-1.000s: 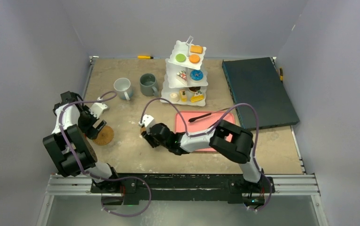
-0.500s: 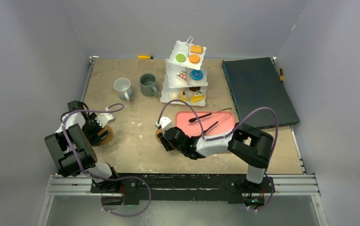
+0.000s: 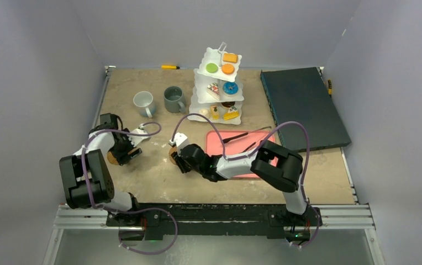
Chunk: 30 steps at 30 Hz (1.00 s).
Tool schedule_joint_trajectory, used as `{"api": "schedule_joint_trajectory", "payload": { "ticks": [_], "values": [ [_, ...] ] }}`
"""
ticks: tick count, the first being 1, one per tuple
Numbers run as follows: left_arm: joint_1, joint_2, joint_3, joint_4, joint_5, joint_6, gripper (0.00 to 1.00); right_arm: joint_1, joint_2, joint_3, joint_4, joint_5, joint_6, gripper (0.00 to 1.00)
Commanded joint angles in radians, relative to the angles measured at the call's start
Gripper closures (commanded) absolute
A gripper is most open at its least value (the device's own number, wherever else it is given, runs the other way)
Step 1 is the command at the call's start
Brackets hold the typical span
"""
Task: Serve the afternoon tea
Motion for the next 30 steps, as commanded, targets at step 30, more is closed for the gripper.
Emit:
{"api": "schedule_joint_trajectory", "payload": {
  "ticks": [30],
  "values": [
    [0.121,0.067,0.215,-0.145,-0.122,0.263,0.35,0.003,-0.227,-0.085,0.055,-0.017,-0.002,0.37]
  ]
}}
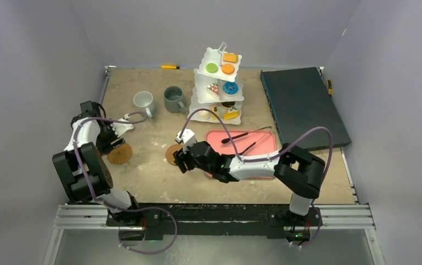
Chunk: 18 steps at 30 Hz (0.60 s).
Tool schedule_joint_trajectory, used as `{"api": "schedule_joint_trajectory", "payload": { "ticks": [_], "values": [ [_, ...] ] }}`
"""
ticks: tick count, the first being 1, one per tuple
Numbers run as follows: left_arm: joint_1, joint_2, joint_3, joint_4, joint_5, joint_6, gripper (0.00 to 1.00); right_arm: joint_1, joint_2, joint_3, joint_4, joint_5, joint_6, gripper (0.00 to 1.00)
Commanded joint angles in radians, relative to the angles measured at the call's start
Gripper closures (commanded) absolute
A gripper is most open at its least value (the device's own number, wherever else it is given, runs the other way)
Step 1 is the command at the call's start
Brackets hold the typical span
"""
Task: Serve the afternoon tea
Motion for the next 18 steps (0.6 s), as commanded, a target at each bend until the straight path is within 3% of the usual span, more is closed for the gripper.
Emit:
{"api": "schedule_joint_trajectory", "payload": {
  "ticks": [1,10,18],
  "values": [
    [0.017,0.003,-0.088,0.057,-0.053,0.188,0.35,0.002,-0.064,-0.024,0.012,0.029,0.015,0.36],
    [0.017,0.095,-0.184,0.217,-0.052,0.234,0.41,0.002,-0.100,-0.043,-0.017,0.054,0.040,0.36],
    [0.010,0.131,-0.183,0.212,-0.031,0.251,0.46,-0.039,-0.110,-0.106,-0.030,0.107,0.161,0.41]
  ]
}}
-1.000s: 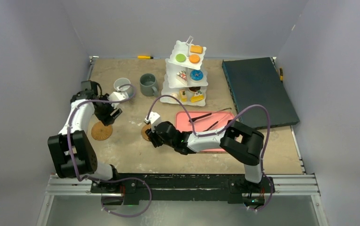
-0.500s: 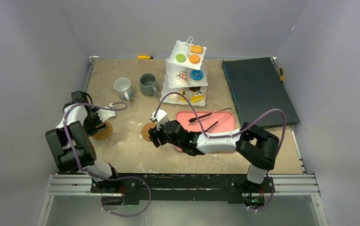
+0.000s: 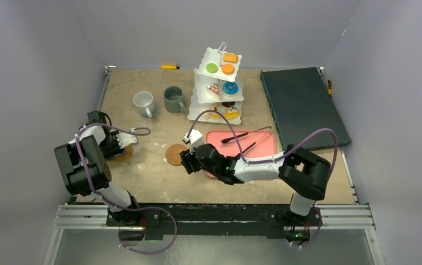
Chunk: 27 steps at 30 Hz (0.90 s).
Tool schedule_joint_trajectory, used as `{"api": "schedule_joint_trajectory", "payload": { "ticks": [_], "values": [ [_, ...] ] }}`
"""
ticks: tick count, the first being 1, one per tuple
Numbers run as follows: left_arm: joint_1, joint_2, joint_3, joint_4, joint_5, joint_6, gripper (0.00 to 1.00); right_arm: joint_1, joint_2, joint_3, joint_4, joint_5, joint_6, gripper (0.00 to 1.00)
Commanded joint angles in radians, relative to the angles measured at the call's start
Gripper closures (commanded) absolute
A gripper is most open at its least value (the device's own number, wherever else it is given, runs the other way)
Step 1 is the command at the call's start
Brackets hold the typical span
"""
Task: Serve the afternoon tea
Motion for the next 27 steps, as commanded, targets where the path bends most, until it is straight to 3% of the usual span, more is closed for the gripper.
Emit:
{"api": "schedule_joint_trajectory", "payload": {
  "ticks": [1,9,20,27],
  "values": [
    [-0.010,0.040,-0.015,0.021,0.078,0.025,0.47,-0.048,-0.043,-0.039,-0.011,0.056,0.117,0.42],
    [-0.104,0.010,-0.077,0.024,0.123,-0.040,0.49,-0.177,-0.007,-0.077,-0.032,0.005,0.226,0.45],
    [-0.192,-0.017,-0.100,0.050,0.198,-0.124,0.61,-0.181,0.021,-0.086,-0.105,0.110,0.247,0.57],
    [-0.271,-0.024,-0.080,0.046,0.228,-0.207,0.64,-0.184,-0.020,-0.129,-0.139,0.184,0.288,0.62]
  ]
}}
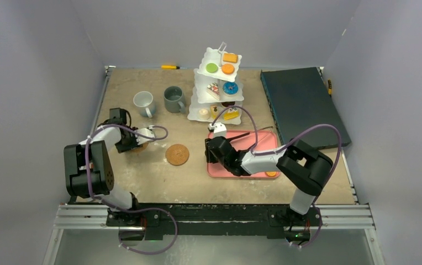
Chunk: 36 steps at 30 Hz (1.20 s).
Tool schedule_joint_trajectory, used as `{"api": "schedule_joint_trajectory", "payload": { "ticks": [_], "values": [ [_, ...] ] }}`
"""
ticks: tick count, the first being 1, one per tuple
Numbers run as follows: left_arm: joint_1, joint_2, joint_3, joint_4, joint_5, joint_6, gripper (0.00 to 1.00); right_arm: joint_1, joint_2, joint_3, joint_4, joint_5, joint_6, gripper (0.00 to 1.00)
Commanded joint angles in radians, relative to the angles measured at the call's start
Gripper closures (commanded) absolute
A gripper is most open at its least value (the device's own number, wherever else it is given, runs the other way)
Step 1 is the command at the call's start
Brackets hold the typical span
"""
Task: Serve the afternoon tea
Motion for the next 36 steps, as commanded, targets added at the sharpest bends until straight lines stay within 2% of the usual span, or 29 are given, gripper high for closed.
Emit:
{"api": "schedule_joint_trajectory", "payload": {
  "ticks": [1,9,15,20,23,25,28,36],
  "values": [
    [-0.056,0.023,-0.021,-0.047,0.160,-0.099,0.64,-0.009,-0.046,-0.039,-0.046,0.072,0.050,0.63],
    [-0.109,-0.015,-0.068,-0.088,0.162,-0.118,0.66,-0.022,-0.080,-0.071,-0.028,0.049,0.039,0.63],
    [-0.110,-0.056,-0.133,-0.133,0.135,-0.092,0.70,-0.022,-0.125,0.010,-0.013,0.052,-0.048,0.57],
    [-0.103,-0.174,0.015,-0.283,0.234,-0.129,0.70,-0.021,-0.118,0.096,-0.006,0.049,-0.109,0.57],
    [-0.063,-0.145,0.146,-0.311,0.328,-0.184,0.70,-0.017,-0.099,0.125,0.006,0.039,-0.120,0.57],
    [-0.015,-0.094,0.198,-0.262,0.362,-0.242,0.69,-0.008,-0.092,0.125,0.020,0.035,-0.119,0.58],
    [0.027,-0.051,0.193,-0.132,0.365,-0.304,0.69,0.013,-0.095,0.109,0.042,0.042,-0.114,0.58],
    [0.032,-0.001,0.098,0.233,0.267,-0.466,0.70,0.056,-0.112,0.051,0.096,0.053,-0.087,0.58]
  ]
}}
